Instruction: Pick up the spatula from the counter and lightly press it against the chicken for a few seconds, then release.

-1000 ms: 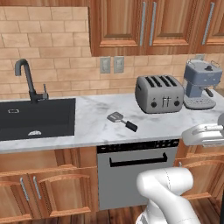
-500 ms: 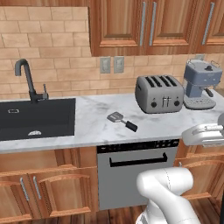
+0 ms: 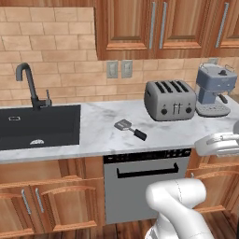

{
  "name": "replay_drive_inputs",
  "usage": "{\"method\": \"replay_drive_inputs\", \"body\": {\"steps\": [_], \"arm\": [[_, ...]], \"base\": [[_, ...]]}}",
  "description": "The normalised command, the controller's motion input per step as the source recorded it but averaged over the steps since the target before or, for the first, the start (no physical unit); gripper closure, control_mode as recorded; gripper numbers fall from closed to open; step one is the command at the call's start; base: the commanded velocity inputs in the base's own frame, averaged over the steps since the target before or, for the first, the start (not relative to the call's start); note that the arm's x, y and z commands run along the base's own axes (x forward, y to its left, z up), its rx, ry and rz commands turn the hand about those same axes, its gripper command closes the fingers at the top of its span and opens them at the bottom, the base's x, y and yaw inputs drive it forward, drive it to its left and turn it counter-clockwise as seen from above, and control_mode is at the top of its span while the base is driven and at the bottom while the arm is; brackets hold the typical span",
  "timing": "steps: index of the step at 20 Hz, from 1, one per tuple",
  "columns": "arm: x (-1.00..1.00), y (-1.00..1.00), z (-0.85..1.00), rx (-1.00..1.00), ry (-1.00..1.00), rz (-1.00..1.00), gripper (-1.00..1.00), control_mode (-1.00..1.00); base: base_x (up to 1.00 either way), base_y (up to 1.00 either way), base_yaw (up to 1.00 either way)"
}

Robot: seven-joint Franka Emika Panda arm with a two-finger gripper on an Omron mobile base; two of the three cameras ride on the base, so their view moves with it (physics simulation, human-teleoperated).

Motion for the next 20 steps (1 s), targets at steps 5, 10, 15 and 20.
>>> {"method": "replay_drive_inputs", "body": {"steps": [5, 10, 15, 20], "arm": [[0.12, 0.00, 0.00, 0.00, 0.00, 0.02, -1.00, -1.00], [0.15, 0.00, 0.00, 0.00, 0.00, 0.01, -1.00, -1.00], [0.09, -0.02, 0.00, 0.00, -0.01, 0.00, -1.00, -1.00], [0.08, 0.00, -0.06, 0.00, -0.03, 0.00, -1.00, -1.00]], "base": [[0.00, 0.00, 0.00], [0.00, 0.00, 0.00], [0.00, 0.00, 0.00], [0.00, 0.00, 0.00]]}}
